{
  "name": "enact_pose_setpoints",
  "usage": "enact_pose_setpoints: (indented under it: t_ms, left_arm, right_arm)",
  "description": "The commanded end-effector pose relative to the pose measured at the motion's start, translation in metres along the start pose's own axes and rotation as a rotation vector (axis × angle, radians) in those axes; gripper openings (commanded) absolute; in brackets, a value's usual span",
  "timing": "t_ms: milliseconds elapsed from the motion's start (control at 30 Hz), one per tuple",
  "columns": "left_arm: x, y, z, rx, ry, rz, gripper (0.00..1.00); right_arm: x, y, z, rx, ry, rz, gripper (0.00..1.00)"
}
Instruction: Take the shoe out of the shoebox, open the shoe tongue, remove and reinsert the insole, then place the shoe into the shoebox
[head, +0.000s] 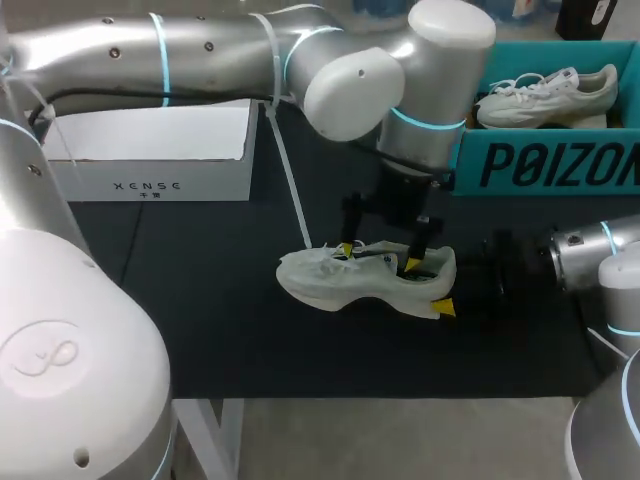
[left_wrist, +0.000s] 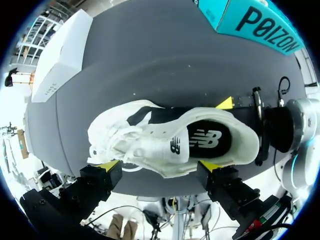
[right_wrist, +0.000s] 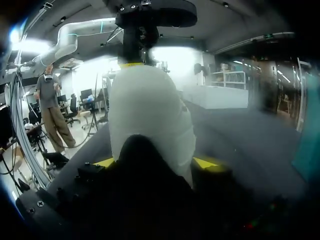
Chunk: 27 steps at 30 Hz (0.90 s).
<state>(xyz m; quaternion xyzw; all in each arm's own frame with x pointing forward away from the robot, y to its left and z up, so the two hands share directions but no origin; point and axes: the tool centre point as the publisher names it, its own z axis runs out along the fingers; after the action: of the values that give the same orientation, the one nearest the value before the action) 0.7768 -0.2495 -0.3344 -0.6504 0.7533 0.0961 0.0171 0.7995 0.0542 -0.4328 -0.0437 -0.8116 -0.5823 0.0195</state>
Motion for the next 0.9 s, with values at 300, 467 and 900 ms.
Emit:
enact_pose_setpoints:
  t_ms: [300, 467, 900]
  left_arm:
    - [0.016, -0.012, 0.024, -0.020, -0.129, -0.030, 1.00]
    - [0.013, -0.009, 0.022, 0.021, -0.155, -0.042, 0.49]
    - [-0.003, -0.008, 0.007, 0.056, -0.156, -0.052, 0.00]
  right_arm:
    - [0.000, -0.003, 0.005, 0.002, -0.001, 0.000, 0.00]
    - [0.000, -0.003, 0.005, 0.002, -0.001, 0.000, 0.00]
    - [0.000, -0.003, 0.005, 0.002, -0.001, 0.000, 0.00]
